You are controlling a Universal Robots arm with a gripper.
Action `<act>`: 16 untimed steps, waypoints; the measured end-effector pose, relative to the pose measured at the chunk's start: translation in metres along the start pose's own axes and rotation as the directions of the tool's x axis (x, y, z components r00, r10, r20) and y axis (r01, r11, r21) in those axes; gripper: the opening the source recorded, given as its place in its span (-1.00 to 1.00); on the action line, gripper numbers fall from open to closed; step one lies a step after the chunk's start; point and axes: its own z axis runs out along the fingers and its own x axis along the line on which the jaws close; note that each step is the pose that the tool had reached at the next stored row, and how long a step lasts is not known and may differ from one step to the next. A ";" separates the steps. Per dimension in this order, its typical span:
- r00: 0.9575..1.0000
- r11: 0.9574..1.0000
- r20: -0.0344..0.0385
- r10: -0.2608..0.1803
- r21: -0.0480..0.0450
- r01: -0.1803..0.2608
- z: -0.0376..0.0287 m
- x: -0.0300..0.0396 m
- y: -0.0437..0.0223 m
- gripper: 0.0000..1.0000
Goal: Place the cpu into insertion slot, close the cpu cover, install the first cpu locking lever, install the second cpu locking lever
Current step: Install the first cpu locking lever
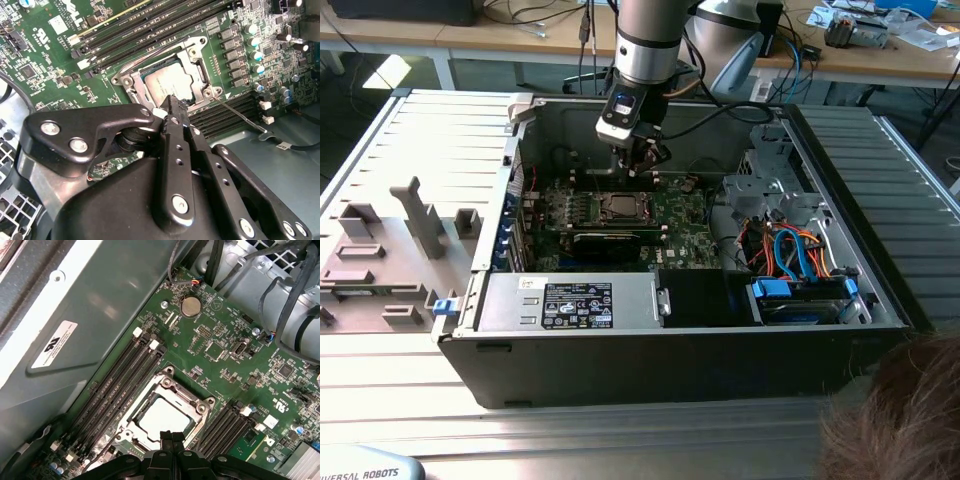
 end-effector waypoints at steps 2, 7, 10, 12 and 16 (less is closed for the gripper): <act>1.000 1.000 0.000 -0.004 0.000 0.004 0.0000 0.0000 0.0000 -0.79; 1.000 1.000 0.001 -0.011 0.000 0.011 0.0000 0.0000 0.0000 -0.79; 1.000 1.000 0.001 -0.015 0.000 0.015 0.0000 0.0000 0.0000 -0.79; 1.000 1.000 0.001 -0.018 0.000 0.018 0.0000 0.0000 0.0000 -0.79; 1.000 1.000 0.001 -0.023 0.000 0.023 0.0000 0.0000 0.0000 -0.79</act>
